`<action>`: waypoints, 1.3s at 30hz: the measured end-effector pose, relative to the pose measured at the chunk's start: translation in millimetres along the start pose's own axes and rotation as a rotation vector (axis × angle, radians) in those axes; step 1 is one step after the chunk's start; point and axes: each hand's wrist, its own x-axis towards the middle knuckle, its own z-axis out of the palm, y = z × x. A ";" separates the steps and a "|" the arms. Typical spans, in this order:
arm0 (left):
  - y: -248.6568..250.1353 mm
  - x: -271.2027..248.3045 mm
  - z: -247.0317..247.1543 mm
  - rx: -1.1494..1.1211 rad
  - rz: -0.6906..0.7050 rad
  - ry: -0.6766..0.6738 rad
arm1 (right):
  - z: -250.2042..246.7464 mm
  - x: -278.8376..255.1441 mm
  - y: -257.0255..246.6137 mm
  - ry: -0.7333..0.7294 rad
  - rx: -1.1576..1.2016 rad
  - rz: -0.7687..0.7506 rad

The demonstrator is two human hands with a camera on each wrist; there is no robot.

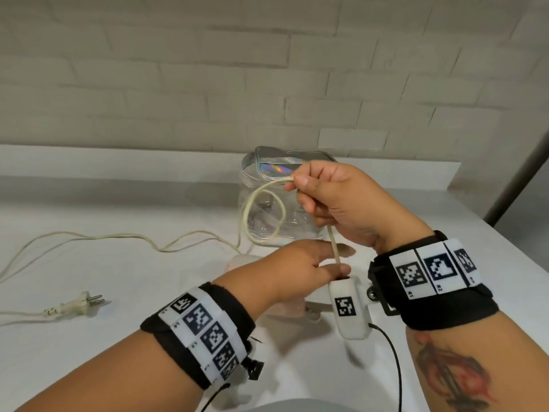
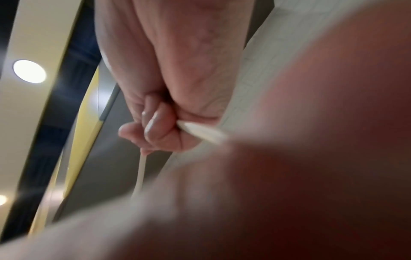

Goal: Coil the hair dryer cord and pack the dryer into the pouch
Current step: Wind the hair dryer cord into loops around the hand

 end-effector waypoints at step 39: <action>27.7 -8.6 -58.4 -0.925 0.301 0.152 | -23.2 -4.7 69.6 0.257 -0.303 -0.033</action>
